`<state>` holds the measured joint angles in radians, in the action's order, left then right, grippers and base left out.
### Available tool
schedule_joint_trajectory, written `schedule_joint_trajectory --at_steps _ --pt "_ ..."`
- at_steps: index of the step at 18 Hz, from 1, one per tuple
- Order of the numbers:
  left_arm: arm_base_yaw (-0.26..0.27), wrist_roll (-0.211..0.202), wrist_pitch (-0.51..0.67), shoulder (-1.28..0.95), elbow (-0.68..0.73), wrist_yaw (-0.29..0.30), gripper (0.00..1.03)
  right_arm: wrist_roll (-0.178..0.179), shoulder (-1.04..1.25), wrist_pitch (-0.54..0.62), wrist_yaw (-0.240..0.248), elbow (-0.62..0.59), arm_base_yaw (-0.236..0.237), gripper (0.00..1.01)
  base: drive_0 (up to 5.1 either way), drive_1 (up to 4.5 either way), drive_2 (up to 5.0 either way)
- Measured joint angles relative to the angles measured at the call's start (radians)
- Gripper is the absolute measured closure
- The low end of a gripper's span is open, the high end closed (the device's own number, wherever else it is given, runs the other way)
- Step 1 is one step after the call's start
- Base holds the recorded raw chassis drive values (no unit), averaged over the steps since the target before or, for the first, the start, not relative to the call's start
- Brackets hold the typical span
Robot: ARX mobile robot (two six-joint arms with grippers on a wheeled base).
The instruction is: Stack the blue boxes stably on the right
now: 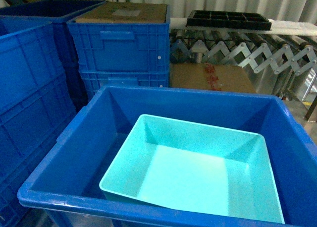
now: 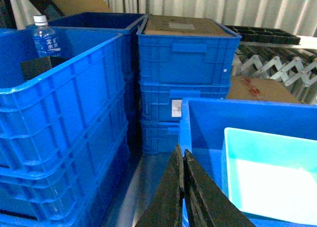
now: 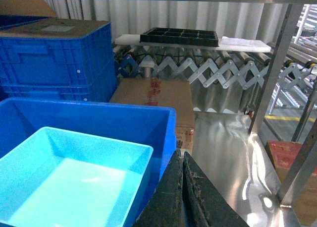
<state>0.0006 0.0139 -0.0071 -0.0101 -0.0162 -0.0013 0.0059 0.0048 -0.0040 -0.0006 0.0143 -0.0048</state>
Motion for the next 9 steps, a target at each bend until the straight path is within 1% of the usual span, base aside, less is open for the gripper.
schedule_joint_trajectory --at_steps 1,2,3,4,5,6,7,8,9 --pt "-0.001 0.0 0.007 0.0 0.0 0.0 1.01 -0.001 0.0 -0.001 0.0 0.0 0.0 0.98 0.0 0.0 0.0" --pt "-0.001 0.0 0.002 0.0 0.0 0.001 0.94 0.0 0.0 0.0 0.0 0.0 0.0 0.83 0.0 0.0 0.0" --pt "-0.001 0.0 0.003 0.0 0.0 -0.001 0.85 0.0 0.0 -0.001 0.0 0.0 0.0 0.74 0.0 0.0 0.0" --pt "-0.001 0.0 0.003 0.0 0.0 0.001 0.79 0.0 0.0 0.0 0.0 0.0 0.0 0.7 0.0 0.0 0.0" --pt "-0.001 0.0 0.003 0.0 0.0 0.0 0.76 0.0 0.0 0.0 0.0 0.0 0.0 0.65 0.0 0.0 0.0" --pt "-0.001 0.0 0.003 0.0 0.0 0.0 0.68 0.0 0.0 0.0 0.0 0.0 0.0 0.58 0.0 0.0 0.0" --pt "-0.001 0.0 0.003 0.0 0.0 0.0 0.56 0.0 0.0 0.0 0.0 0.0 0.0 0.45 0.0 0.0 0.0" --pt "-0.001 0.0 0.003 0.0 0.0 0.0 0.4 0.0 0.0 0.0 0.0 0.0 0.0 0.3 0.0 0.0 0.0" --pt "-0.001 0.0 0.003 0.0 0.0 0.0 0.14 0.0 0.0 0.0 0.0 0.0 0.0 0.04 0.0 0.0 0.0"
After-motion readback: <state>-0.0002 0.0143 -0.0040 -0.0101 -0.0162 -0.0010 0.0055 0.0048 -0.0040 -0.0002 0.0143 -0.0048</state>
